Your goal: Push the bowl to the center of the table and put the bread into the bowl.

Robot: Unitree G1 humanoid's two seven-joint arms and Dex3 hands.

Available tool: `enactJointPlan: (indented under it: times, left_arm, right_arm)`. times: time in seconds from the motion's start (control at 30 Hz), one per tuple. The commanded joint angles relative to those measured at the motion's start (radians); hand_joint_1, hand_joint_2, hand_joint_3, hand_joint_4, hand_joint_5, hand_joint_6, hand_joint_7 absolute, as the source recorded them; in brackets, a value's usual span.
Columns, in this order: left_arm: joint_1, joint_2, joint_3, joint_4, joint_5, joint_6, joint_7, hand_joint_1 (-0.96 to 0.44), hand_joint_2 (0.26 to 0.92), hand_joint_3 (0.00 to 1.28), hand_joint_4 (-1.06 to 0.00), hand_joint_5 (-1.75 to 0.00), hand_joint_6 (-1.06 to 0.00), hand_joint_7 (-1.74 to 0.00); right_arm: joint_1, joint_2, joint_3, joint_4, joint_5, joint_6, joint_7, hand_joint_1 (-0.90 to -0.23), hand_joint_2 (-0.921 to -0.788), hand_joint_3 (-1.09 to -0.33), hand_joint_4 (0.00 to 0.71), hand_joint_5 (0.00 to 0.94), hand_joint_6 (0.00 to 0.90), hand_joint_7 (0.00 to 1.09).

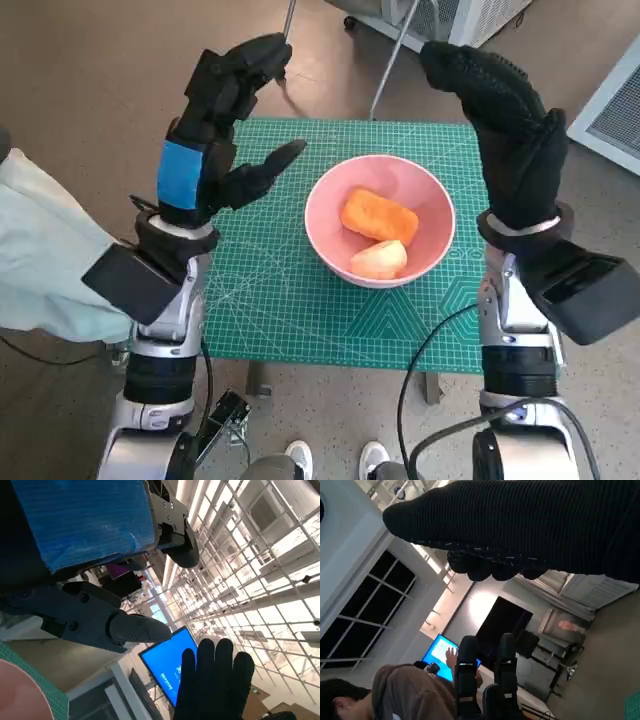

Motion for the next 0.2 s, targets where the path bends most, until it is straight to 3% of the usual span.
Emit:
enactJointPlan:
  times: [0.03,0.2]
  left_arm:
    - [0.009,-0.003,-0.004,-0.022,0.004,-0.014,0.006,-0.34,0.921,0.21,-0.24,-0.39,-0.15,-0.76]
    - [0.015,-0.005,-0.004,-0.025,-0.001,-0.015,0.005,-0.34,0.921,0.22,-0.24,-0.38,-0.14,-0.76]
  right_arm:
    - [0.003,-0.007,0.003,0.007,0.002,0.015,0.011,-0.666,-0.921,-0.767,0.229,0.042,-0.001,0.74]
    - [0.002,-0.007,0.005,0.015,-0.008,0.01,0.007,-0.66,-0.921,-0.768,0.235,0.044,-0.001,0.74]
